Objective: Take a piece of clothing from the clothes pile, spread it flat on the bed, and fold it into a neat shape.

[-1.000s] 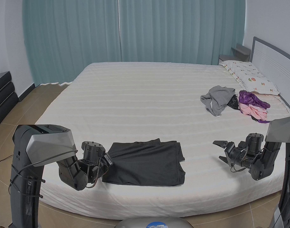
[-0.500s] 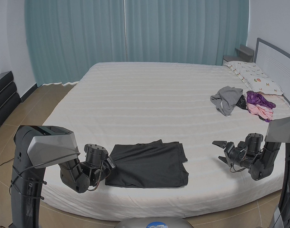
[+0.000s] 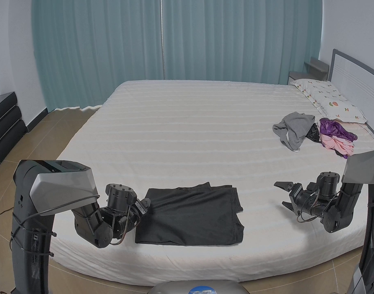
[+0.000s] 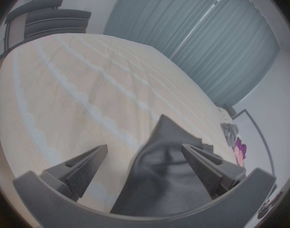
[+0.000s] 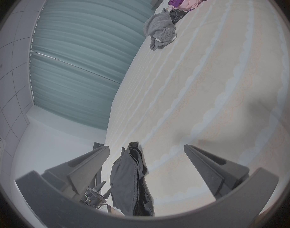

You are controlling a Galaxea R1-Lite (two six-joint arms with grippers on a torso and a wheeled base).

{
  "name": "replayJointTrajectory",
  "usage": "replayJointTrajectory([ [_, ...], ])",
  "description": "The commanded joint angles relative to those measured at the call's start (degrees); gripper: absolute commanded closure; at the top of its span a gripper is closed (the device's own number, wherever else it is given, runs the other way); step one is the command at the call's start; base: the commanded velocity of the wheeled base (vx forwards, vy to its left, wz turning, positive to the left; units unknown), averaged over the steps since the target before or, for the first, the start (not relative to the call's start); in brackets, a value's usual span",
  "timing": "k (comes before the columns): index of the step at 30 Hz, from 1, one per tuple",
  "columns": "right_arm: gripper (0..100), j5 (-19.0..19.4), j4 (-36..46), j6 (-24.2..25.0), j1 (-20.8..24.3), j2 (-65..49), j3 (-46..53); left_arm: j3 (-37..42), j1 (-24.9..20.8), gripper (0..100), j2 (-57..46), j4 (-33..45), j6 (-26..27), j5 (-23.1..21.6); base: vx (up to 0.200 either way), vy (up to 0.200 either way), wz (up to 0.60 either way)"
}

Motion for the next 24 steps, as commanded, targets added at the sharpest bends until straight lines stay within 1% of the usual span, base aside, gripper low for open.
replayJointTrajectory([
  [1, 0, -0.1, 0.0, -0.1, 0.0, 0.0, 0.1, 0.2, 2.1, 0, -4.7, 0.1, -2.9, -0.4, 0.000, 0.000, 0.00],
  [3, 0, -0.2, 0.0, -0.1, 0.0, -0.3, 0.3, 0.9, 2.8, 0, -7.2, 0.1, -3.0, -0.3, 0.000, 0.000, 0.00],
  [5, 0, -0.3, -0.1, -1.3, 0.1, -1.8, 1.6, 2.3, 3.3, 0, -10.3, -0.5, -2.6, 0.0, 0.000, 0.000, 0.00],
  [8, 0, -0.1, -2.0, -8.9, 0.8, -8.9, 7.2, 6.3, 3.7, 0, -16.7, -0.8, -2.4, 0.1, 0.000, 0.000, 0.00],
  [10, 0, -0.4, -3.4, -11.3, 1.4, -13.7, 10.8, 8.1, 4.8, 0, -20.7, -1.5, -1.8, 0.1, 0.000, 0.000, 0.00],
  [12, 0, -1.6, -3.6, -12.0, 1.6, -18.9, 13.1, 9.1, 5.6, 0, -24.6, -2.0, -0.9, 0.3, 0.000, 0.000, 0.00],
  [14, 0, -2.9, -3.0, -12.9, 1.4, -24.8, 15.5, 11.2, 6.2, 0, -29.1, -2.0, 0.9, 0.4, 0.000, 0.000, 0.00],
  [15, 0, -3.0, -3.0, -14.0, 1.3, -27.8, 17.7, 12.7, 6.3, 0, -31.6, -2.1, 2.1, 0.5, 0.000, 0.000, 0.00],
  [17, 0, -2.9, -3.0, -18.2, 0.7, -33.5, 21.5, 15.6, 6.4, 0, -36.3, -2.2, 4.9, 0.5, 0.000, 0.000, 0.00],
  [18, 0, -2.9, -3.0, -18.2, 0.7, -33.5, 21.5, 15.6, 6.4, 0, -36.3, -2.2, 4.9, 0.5, 0.000, 0.000, 0.00],
  [20, 0, -3.0, -3.0, -23.9, -0.4, -42.2, 25.8, 20.0, 6.5, 0, -44.9, -2.1, 8.8, 0.6, 0.000, 0.000, 0.00],
  [21, 0, -3.0, -3.0, -24.1, -0.5, -42.6, 25.8, 20.3, 6.5, 0, -45.3, -2.0, 8.9, 0.7, 0.000, 0.000, 0.00],
  [22, 0, -3.1, -2.9, -25.2, -0.7, -46.2, 27.2, 22.0, 6.7, 0, -49.2, -1.8, 10.2, 1.5, 0.000, 0.000, 0.00],
  [23, 0, -3.1, -2.4, -26.1, -0.6, -51.1, 29.0, 24.6, 7.1, 0, -54.6, -1.8, 13.6, 3.3, 0.000, 0.000, 0.00],
  [24, 0, -3.1, -2.1, -26.3, -0.7, -52.2, 29.5, 25.2, 7.1, 0, -55.9, -1.8, 14.6, 3.6, 0.000, 0.000, 0.00],
])
